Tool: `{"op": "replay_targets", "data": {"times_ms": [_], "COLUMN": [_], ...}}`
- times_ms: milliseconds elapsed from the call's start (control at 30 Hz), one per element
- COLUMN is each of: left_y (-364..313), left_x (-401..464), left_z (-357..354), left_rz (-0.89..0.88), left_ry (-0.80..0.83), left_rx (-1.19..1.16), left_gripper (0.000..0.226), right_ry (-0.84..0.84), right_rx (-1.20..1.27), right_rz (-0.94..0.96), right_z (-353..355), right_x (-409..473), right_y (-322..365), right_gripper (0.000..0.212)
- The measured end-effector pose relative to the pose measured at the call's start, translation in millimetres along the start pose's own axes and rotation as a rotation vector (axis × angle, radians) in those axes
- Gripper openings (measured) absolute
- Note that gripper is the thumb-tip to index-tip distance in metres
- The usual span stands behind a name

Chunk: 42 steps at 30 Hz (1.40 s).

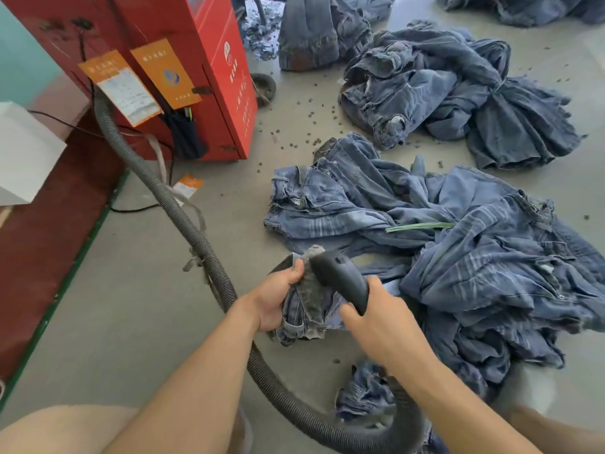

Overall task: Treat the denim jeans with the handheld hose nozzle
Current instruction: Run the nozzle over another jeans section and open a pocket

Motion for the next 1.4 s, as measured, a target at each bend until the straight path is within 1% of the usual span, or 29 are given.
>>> {"op": "replay_targets", "data": {"times_ms": [67,133,233,333,400,500,567,667,767,833,933,1000,1067,1133,1167,1200,1233,1267,1300,1400], "left_y": [4,2,-7,-8,-6,2,2,1,12,19,9,-7,-20,-24,-26,-29,-32,-36,-37,-33], "left_x": [-2,-3,-6,-11,-15,-17,-16,-15,-18,-18,-21,-24,-24,-20,-18,-18,-19,-22,-24,-23], "left_z": [0,1,6,16,20,19,18,19,15,12,10,13,16,16,13,13,17,22,25,32], "left_rz": [-0.011,-0.048,-0.115,-0.143,-0.137,-0.102,-0.093,-0.092,-0.069,-0.049,-0.102,-0.19,-0.266,-0.28,-0.278,-0.276,-0.267,-0.28,-0.296,-0.308], "left_ry": [0.005,-0.001,-0.024,-0.064,-0.067,-0.067,-0.075,-0.059,-0.029,-0.007,-0.009,-0.04,-0.074,-0.135,-0.169,-0.231,-0.331,-0.435,-0.496,-0.516], "left_rx": [0.023,0.039,0.048,-0.007,0.002,0.033,0.063,0.091,0.087,0.065,0.012,-0.031,-0.06,-0.068,-0.029,0.064,0.204,0.323,0.382,0.292], "left_gripper": [0.058,0.051,0.043,0.042,0.043,0.041,0.042,0.046,0.046,0.044,0.036,0.033,0.036,0.032,0.032,0.039,0.049,0.053,0.051,0.038], "right_ry": [-0.039,-0.04,0.074,0.086,0.062,0.005,0.029,0.101,0.035,-0.007,0.06,0.086,0.081,0.054,0.039,0.026,0.017,0.008,-0.003,-0.022], "right_rx": [0.08,0.134,0.141,0.161,0.215,0.329,0.376,0.289,0.308,0.36,0.483,0.493,0.491,0.479,0.478,0.491,0.517,0.541,0.55,0.504], "right_rz": [-0.003,-0.004,-0.033,-0.008,0.019,0.012,-0.001,0.006,0.01,-0.006,0.003,0.025,0.05,0.055,0.052,0.044,0.033,0.02,0.01,0.02], "right_z": [15,16,-7,-9,-3,7,1,-15,1,20,19,10,4,5,6,8,11,13,17,28], "right_x": [5,-4,-12,5,14,7,-5,-7,15,22,8,-6,-12,-11,-11,-12,-14,-16,-19,-26], "right_y": [-2,-10,-14,-4,0,-14,-21,-13,-5,-10,-23,-24,-22,-20,-20,-21,-24,-26,-29,-29], "right_gripper": [0.02,0.017,0.017,0.014,0.01,0.012,0.012,0.017,0.014,0.015,0.013,0.01,0.007,0.006,0.007,0.008,0.01,0.011,0.013,0.017]}}
Point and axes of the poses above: each hand's wrist, its own x-axis towards the middle knuckle, its own z-axis out of the back of the hand, y = z × x, the point moved 10 cm from there along x, towards the middle knuckle, and after that the axes turned 13 degrees about y, right-handed, at the moved point
